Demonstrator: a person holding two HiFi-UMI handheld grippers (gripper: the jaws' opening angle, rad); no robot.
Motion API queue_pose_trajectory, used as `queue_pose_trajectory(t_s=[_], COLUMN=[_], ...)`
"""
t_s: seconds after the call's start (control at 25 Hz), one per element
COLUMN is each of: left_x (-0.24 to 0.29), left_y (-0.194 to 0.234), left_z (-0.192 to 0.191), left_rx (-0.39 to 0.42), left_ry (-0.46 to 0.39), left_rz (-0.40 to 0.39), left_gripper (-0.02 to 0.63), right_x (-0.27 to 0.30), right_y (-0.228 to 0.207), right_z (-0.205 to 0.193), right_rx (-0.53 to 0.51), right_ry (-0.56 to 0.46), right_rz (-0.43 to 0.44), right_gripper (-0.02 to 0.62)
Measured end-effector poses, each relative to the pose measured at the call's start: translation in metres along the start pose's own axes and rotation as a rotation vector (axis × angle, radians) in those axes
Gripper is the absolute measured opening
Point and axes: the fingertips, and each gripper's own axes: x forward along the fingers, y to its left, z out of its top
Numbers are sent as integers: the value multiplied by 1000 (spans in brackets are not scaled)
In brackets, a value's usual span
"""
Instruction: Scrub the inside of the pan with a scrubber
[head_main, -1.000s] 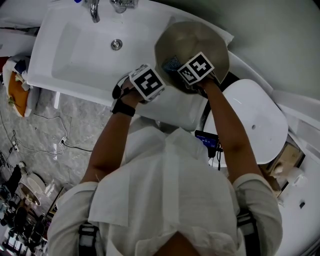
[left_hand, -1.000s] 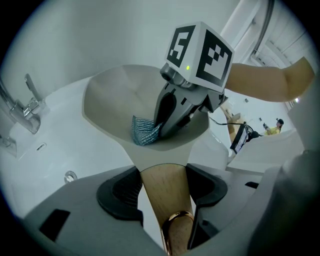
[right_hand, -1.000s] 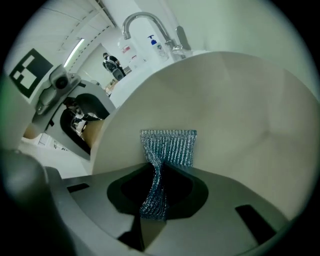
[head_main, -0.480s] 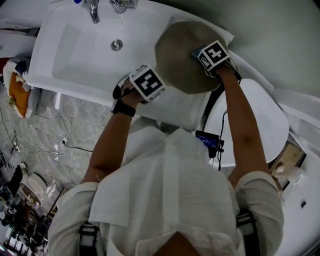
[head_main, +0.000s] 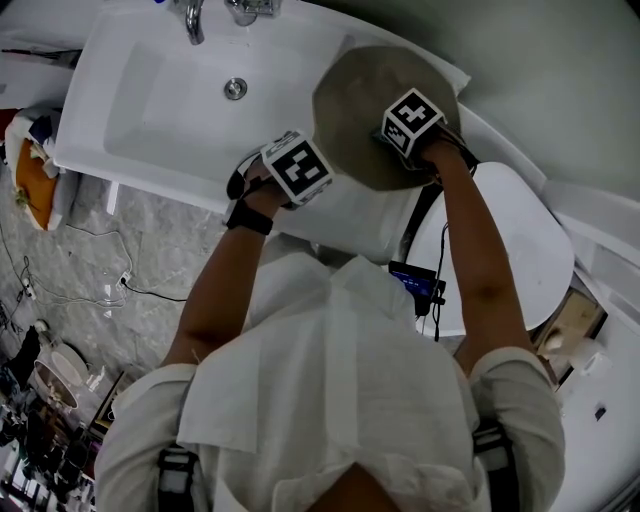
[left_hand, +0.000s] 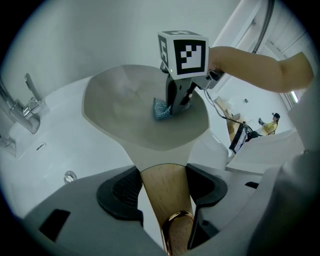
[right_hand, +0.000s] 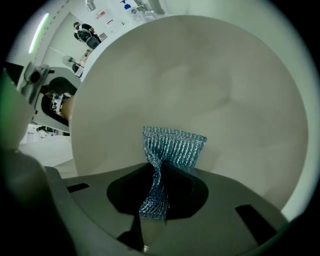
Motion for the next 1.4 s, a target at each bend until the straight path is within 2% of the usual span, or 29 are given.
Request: queue_pose_trajectory(t_s=[0.2,0.32,0.56,0.64,0.76,0.84,0.96,1.12,1.2,1.28,1.4], left_x=[1,0,-3,-2,-5,-14,-39,-86,-115,-143,-185], left_y=[1,0,-1,0,3,6,10,30,44,57,75], left_z=[1,-1,0,-1,-9,-11,-10,0,9,17,33], left_rx=[5,5,27,50,69,61,24,-21,-58,-99,-154], left_ry=[-6,2,-16,-14,15,-13,-98,-276,-386,-508,-702], left_rz=[3,0,5,23,45,53,67,144,184,225,277], left_gripper=[273,273,275,298,346,354,360,346,288,203,135], right_x=[10,10,-4,-12,-27,-40,-65,-103,-123,-144,-182], right_y=[56,73,83,82,72,60,45,30,24,20,15], right_z=[5,26,75,87,99,98,86,55,37,16,-15], right_rx=[-54,-63,42,84,141,177,247,352,393,429,453], right_ry=[-13,-80,-347,-453,-599,-682,-810,-984,-1069,-1157,-1305], right_rz=[196,241,339,364,347,298,249,225,206,181,112], right_gripper=[54,55,55,55,54,54,54,54,54,54,54])
